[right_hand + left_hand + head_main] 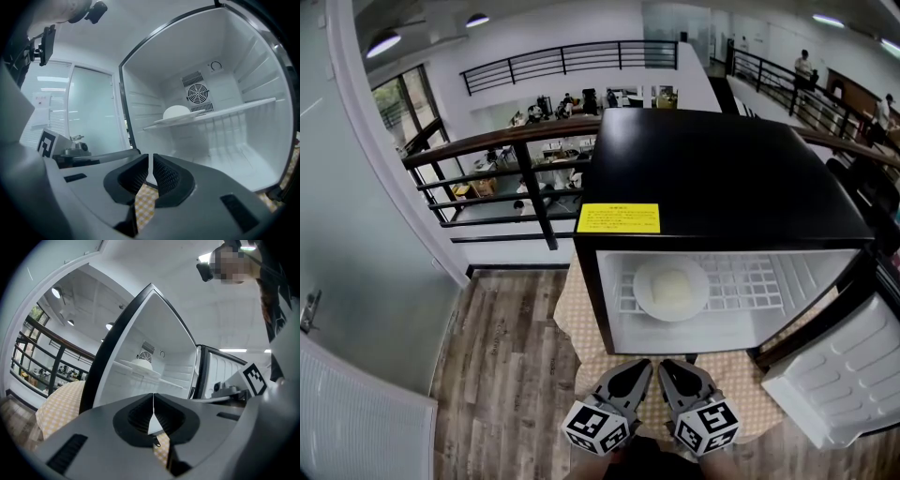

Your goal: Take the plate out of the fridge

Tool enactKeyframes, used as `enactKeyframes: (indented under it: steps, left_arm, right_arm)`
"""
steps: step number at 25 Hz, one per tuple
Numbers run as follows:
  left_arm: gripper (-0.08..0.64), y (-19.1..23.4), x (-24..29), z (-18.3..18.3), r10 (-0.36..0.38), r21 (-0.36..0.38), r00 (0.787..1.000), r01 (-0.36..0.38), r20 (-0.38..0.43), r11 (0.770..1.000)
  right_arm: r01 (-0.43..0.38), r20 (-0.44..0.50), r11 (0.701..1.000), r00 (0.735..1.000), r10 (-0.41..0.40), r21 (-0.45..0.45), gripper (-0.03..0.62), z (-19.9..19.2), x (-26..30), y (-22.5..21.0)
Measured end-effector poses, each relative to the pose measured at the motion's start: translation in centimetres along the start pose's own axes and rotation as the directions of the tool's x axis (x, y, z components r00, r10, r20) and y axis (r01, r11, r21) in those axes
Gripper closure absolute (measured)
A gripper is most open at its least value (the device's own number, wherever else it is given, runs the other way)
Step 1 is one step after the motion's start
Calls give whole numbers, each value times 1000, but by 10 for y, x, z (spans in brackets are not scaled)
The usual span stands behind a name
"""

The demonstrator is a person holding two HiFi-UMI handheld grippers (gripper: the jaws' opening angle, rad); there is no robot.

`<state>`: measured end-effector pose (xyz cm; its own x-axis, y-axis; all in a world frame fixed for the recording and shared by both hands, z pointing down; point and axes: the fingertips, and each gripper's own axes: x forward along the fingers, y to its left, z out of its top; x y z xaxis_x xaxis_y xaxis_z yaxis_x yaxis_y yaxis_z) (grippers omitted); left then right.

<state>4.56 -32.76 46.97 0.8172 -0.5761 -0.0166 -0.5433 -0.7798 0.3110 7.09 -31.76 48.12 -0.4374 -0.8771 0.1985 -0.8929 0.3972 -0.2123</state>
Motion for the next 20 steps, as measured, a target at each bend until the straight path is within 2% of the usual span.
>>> enactKeyframes:
  steps: [13,17,20]
  left_arm:
    - [549,8,20,5,-15,-3,1000,15,9,1000]
    - [549,13,23,9,-13,-2,1000,13,15,1000]
    - [549,15,24,9,-12,-2,1000,12,14,1000]
  right_arm:
    - [4,38,997,999,-7,82,546,20,15,-19]
    - [-11,72,983,997,-2,183,545,30,19,-24]
    - [-27,105,958,994,-4,286,541,38,21,-31]
